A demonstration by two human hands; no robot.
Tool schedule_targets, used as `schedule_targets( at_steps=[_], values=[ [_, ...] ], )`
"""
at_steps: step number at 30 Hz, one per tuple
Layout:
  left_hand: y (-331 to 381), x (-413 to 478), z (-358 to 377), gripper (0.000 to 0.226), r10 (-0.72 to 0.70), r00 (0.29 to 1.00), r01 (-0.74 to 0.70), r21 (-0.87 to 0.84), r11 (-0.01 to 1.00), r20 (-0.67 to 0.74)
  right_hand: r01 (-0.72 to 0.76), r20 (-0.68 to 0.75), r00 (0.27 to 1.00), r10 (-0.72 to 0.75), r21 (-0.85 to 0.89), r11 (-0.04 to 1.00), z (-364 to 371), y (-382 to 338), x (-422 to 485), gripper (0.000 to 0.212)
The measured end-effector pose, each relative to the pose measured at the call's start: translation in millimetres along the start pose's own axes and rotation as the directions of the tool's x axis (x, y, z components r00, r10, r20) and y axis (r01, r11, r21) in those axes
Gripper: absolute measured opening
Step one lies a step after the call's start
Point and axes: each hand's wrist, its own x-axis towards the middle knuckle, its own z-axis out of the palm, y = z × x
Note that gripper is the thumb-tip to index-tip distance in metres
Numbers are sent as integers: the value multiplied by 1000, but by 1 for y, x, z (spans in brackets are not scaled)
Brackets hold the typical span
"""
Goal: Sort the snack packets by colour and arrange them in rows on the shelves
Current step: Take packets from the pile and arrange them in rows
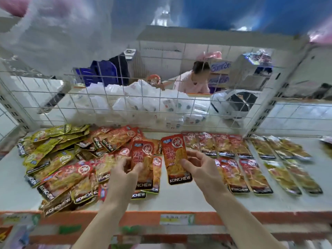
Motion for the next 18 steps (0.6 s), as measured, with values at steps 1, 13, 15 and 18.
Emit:
schedule_targets(
  at_steps=[1, 13, 15, 18],
  values=[
    [0, -4, 11, 14, -8, 1000, 8, -18, 1000, 11, -2, -6, 1000, 2, 7, 1000, -13, 1, -2, 20],
    [-11, -43, 119, 11, -34, 997, 39, -87, 995, 68, -52, -103, 993, 48, -39, 998, -131, 24, -15, 16],
    [-13, -46, 129, 9, -47, 995, 55, -91, 994, 87, -59, -130, 990, 51, -58, 997, -140, 26, -18, 16],
    [-14, -48, 139, 8, -37, 991, 49, -93, 994, 128, -63, -195, 979, 49, -68, 996, -148, 28, -24, 13]
  ],
)
